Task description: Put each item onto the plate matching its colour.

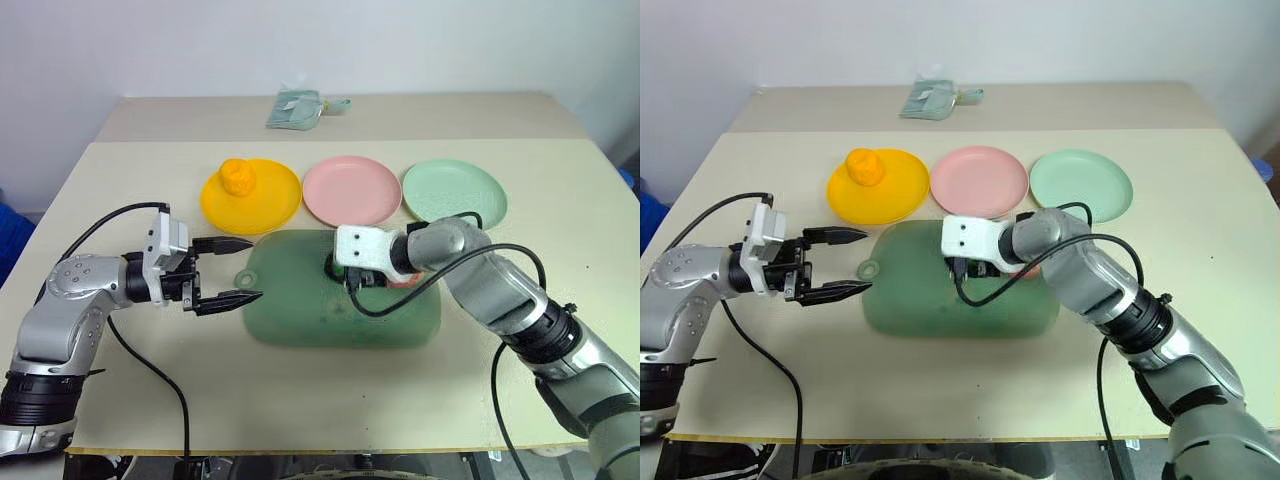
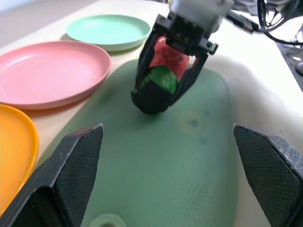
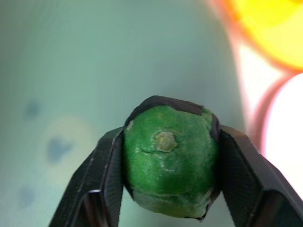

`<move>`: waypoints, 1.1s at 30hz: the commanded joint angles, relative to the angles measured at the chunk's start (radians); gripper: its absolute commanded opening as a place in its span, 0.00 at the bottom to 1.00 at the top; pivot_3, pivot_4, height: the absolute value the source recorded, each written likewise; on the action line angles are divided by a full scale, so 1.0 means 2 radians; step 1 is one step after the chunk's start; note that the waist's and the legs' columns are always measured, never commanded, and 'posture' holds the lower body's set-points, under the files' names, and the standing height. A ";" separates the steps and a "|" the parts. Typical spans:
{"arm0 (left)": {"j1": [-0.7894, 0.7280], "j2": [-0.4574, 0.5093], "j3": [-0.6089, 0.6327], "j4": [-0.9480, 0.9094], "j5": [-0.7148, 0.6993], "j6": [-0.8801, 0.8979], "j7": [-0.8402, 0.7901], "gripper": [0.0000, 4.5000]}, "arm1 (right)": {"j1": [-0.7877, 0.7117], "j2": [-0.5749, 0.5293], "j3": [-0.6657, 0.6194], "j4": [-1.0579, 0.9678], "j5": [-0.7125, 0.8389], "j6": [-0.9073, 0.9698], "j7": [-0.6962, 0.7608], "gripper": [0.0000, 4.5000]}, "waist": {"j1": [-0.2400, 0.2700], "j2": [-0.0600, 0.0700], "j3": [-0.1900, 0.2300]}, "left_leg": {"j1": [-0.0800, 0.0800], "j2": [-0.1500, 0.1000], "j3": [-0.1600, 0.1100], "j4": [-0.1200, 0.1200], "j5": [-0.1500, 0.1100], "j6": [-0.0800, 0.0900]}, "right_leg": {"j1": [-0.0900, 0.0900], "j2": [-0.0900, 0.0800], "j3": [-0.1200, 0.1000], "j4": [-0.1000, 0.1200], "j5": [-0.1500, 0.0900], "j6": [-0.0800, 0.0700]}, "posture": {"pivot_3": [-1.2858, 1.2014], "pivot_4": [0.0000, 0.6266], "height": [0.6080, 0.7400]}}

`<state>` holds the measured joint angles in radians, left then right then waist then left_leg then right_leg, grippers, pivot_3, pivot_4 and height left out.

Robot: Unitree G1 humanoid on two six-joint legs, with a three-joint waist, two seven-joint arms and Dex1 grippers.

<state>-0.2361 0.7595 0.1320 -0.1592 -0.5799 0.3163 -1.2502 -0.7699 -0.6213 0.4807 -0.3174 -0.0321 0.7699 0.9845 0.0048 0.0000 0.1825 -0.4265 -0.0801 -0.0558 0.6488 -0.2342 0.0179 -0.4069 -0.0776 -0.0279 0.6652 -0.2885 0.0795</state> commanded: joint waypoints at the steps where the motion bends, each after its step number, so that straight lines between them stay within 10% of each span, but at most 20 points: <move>1: -0.013 -0.008 0.018 -0.002 -0.010 -0.008 0.016 1.00 | -0.037 0.026 -0.085 0.018 0.041 0.017 -0.020 0.59 | 0.000 0.000 0.000 | 0.000 0.000 0.000 0.000 0.000 0.000 | 0.000 0.000 0.000 0.000 0.000 0.000 | 0.52 0.24 0.98; 23: -0.041 -0.082 -0.034 -0.035 0.006 0.009 0.100 1.00 | -0.062 0.002 -0.181 0.390 -0.054 -0.155 -0.250 0.59 | -0.010 0.000 0.000 | 0.000 0.000 0.001 -0.001 0.002 -0.003 | 0.000 0.000 0.000 0.000 0.000 0.000 | 0.52 0.24 0.98; 28: -0.042 -0.081 -0.034 -0.033 0.009 0.007 0.100 1.00 | -0.057 0.000 -0.196 0.374 -0.038 -0.153 -0.237 0.99 | -0.009 0.000 0.000 | 0.000 0.000 0.001 -0.001 0.002 -0.003 | 0.000 0.000 0.000 0.000 0.000 0.000 | 0.52 0.24 0.98; 33: -0.044 -0.077 -0.030 -0.024 0.010 0.004 0.096 1.00 | -0.045 0.013 -0.247 0.273 0.063 -0.108 -0.159 0.99 | -0.008 0.000 0.000 | 0.000 0.000 0.001 -0.001 0.002 -0.003 | 0.000 0.000 0.000 0.000 0.000 0.000 | 0.52 0.24 0.98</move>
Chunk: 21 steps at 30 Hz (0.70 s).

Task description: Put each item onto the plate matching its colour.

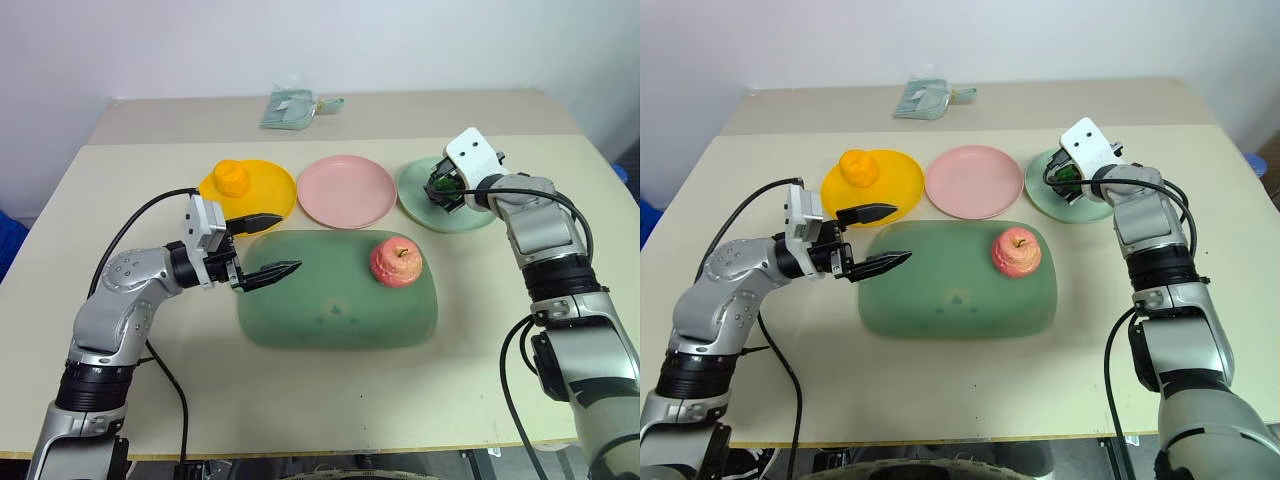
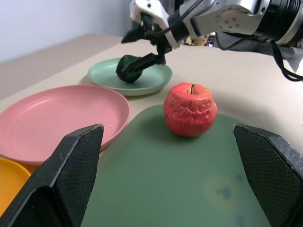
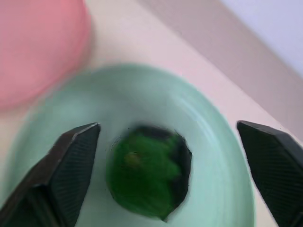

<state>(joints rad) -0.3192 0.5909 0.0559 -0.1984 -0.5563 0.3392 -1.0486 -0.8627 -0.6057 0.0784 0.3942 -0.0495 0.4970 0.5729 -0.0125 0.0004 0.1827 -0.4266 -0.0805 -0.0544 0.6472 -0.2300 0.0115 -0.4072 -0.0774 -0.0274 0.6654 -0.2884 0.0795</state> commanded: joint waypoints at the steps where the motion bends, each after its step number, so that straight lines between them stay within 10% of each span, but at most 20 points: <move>1: -0.002 0.009 0.010 -0.002 -0.002 -0.008 -0.007 1.00 | 0.009 0.011 -0.064 -0.121 0.114 0.064 0.068 0.99 | 0.000 0.000 0.000 | 0.000 0.000 0.000 0.000 0.000 0.000 | 0.000 0.000 0.000 0.000 0.000 0.000 | 0.52 0.24 0.98; 7: -0.004 0.013 0.017 0.005 -0.007 -0.009 -0.016 1.00 | 0.075 -0.016 -0.095 -0.311 0.288 0.221 0.163 0.99 | 0.004 0.000 0.000 | 0.000 0.000 -0.001 0.000 -0.002 0.003 | 0.000 0.000 0.000 0.000 0.000 0.000 | 0.52 0.24 0.98; 21: -0.006 0.015 0.009 0.013 -0.001 -0.015 -0.029 1.00 | 0.158 -0.147 0.035 -0.343 0.211 0.185 0.196 0.99 | 0.012 0.000 0.000 | 0.000 0.000 0.000 0.001 -0.002 0.004 | 0.001 0.000 0.000 -0.001 0.000 0.000 | 0.52 0.24 0.98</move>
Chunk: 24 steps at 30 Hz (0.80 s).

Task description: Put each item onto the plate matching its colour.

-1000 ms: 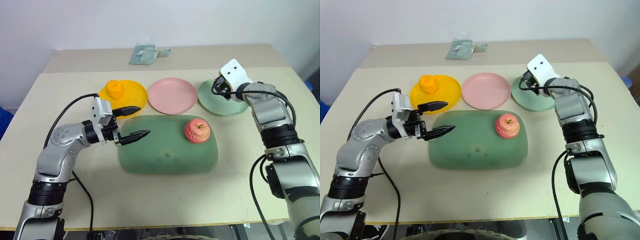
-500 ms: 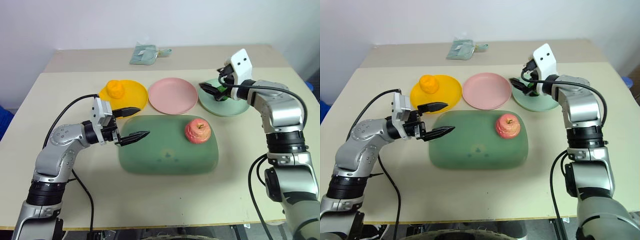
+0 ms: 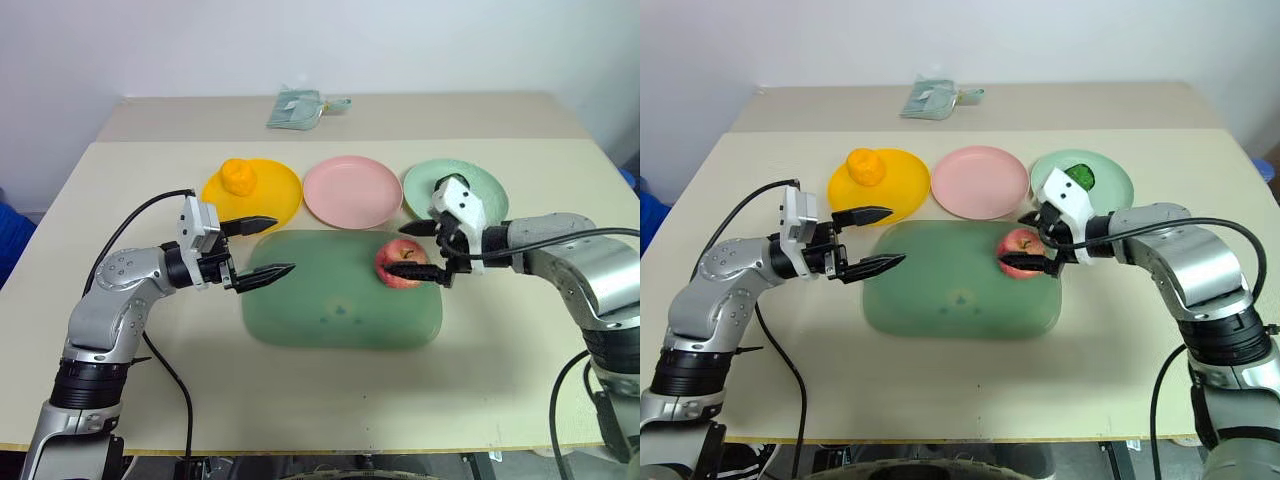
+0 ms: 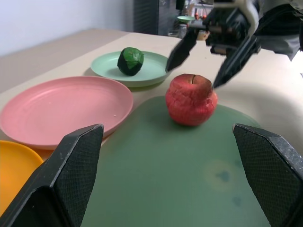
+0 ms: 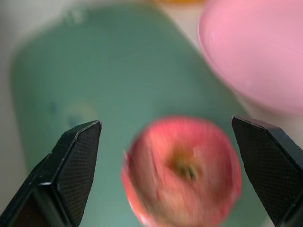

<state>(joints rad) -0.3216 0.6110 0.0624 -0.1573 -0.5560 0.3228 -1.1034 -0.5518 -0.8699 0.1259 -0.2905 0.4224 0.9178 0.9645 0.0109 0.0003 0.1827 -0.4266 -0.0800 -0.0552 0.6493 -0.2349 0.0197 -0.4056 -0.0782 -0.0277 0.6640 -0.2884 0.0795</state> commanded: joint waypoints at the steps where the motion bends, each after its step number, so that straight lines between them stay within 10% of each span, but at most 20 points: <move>1: -0.005 0.005 0.005 -0.008 0.000 -0.007 -0.002 1.00 | 0.008 -0.023 0.023 0.005 -0.038 -0.033 0.002 0.99 | 0.000 0.000 0.000 | 0.000 0.000 0.000 0.000 0.000 0.000 | 0.000 0.000 0.000 0.000 0.000 0.000 | 0.52 0.24 0.98; 5: -0.004 0.005 0.006 -0.010 0.000 -0.007 -0.002 1.00 | 0.019 -0.031 0.048 0.023 -0.071 -0.062 0.004 0.99 | 0.000 0.000 0.000 | 0.000 0.000 0.000 0.000 0.000 0.000 | 0.000 0.000 0.000 0.000 0.000 0.000 | 0.52 0.24 0.98; 10: -0.003 0.004 0.011 -0.012 -0.003 -0.005 0.005 1.00 | -0.004 0.003 0.023 0.024 -0.047 -0.057 -0.004 0.71 | 0.001 0.000 0.000 | 0.000 0.000 0.000 0.000 0.000 0.000 | 0.001 0.000 0.000 0.000 0.000 0.000 | 0.52 0.24 0.98; 17: -0.009 -0.001 0.030 -0.003 0.003 -0.012 0.042 1.00 | -0.113 0.132 -0.056 0.068 0.011 -0.035 -0.081 0.71 | -0.004 0.000 0.000 | 0.000 0.000 0.000 0.000 0.000 -0.001 | 0.000 0.000 0.000 0.000 0.000 0.000 | 0.52 0.24 0.98; 24: 0.016 -0.005 0.042 -0.016 0.025 -0.024 0.093 1.00 | -0.179 0.247 0.015 0.240 -0.144 -0.174 -0.241 0.71 | -0.002 0.000 0.000 | 0.000 0.000 0.000 -0.001 0.002 -0.004 | 0.000 0.000 0.000 0.000 0.000 0.000 | 0.52 0.24 0.98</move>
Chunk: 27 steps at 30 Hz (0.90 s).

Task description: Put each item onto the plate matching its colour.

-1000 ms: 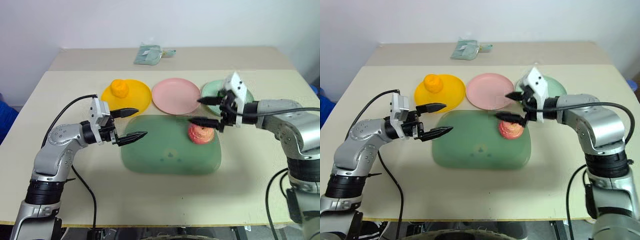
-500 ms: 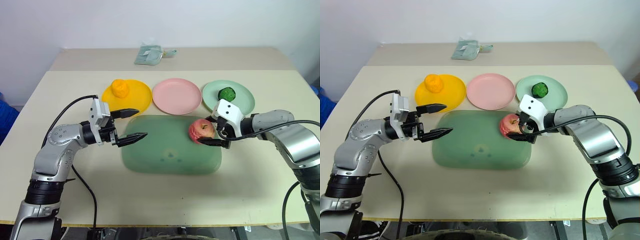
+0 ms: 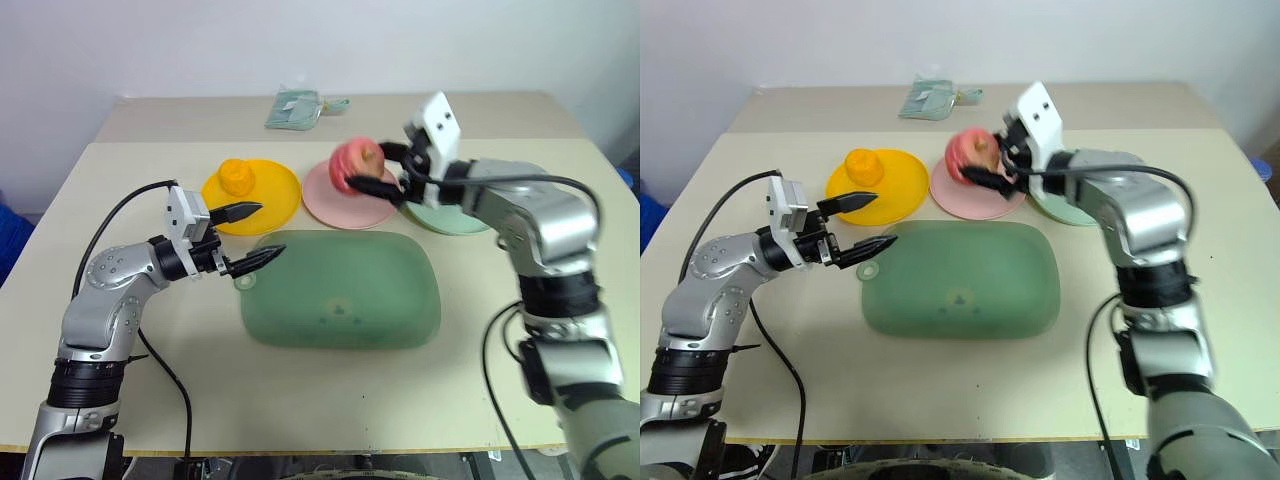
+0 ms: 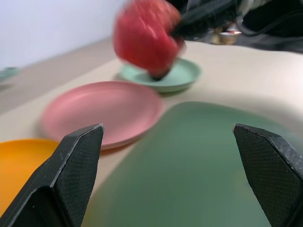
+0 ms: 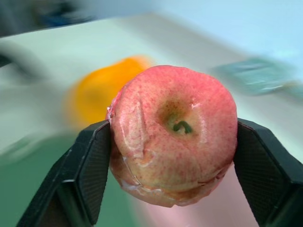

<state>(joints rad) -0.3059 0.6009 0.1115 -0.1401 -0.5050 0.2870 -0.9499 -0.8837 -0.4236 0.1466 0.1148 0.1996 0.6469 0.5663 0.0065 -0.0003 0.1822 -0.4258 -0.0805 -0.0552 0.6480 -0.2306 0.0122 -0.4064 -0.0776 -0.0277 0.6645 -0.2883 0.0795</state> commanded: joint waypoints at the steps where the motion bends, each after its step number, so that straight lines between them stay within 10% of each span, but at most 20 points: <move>1: 0.012 -0.001 0.023 -0.032 -0.004 -0.004 0.024 1.00 | -0.018 0.037 -0.001 0.055 -0.031 -0.040 -0.048 0.71 | 0.000 0.000 0.000 | -0.001 0.000 0.000 0.000 0.000 0.000 | -0.001 0.000 0.000 0.000 0.000 0.000 | 0.52 0.24 0.98; 4: 0.031 0.002 0.034 -0.057 -0.011 0.005 0.040 1.00 | -0.022 0.054 -0.002 0.085 -0.038 -0.059 -0.048 0.71 | 0.000 0.000 0.000 | -0.001 0.000 0.000 0.000 0.000 0.000 | -0.001 0.000 0.000 0.000 0.000 0.000 | 0.52 0.24 0.98; 8: 0.054 0.011 0.048 -0.082 -0.017 0.014 0.048 1.00 | -0.013 0.040 -0.005 0.088 -0.031 -0.089 -0.003 0.99 | -0.002 0.000 0.000 | -0.001 0.000 0.000 0.000 0.000 0.000 | -0.001 0.000 0.000 0.000 0.000 0.000 | 0.52 0.24 0.98; 15: 0.066 0.013 0.056 -0.090 -0.028 0.013 0.045 1.00 | 0.000 0.025 -0.086 0.021 0.073 -0.077 0.071 0.99 | -0.003 0.000 0.000 | -0.001 0.000 0.000 0.000 0.000 0.000 | -0.001 0.000 0.000 0.000 0.000 0.000 | 0.52 0.24 0.98; 27: 0.071 0.020 0.039 -0.049 -0.021 -0.026 -0.032 1.00 | 0.245 -0.191 -0.123 -0.181 0.163 -0.103 0.317 0.99 | 0.002 0.001 0.000 | 0.000 0.000 0.000 0.000 -0.003 0.004 | 0.002 0.000 0.000 -0.001 0.000 0.000 | 0.52 0.24 0.98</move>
<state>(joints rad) -0.1540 0.6284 0.1886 -0.2457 -0.5541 0.2712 -0.9901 -0.4020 -0.7825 -0.0830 -0.2146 0.5370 0.4883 1.1628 0.0107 0.0008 0.1826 -0.4252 -0.0795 -0.0560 0.6483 -0.2358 0.0207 -0.4036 -0.0776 -0.0268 0.6620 -0.2882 0.0797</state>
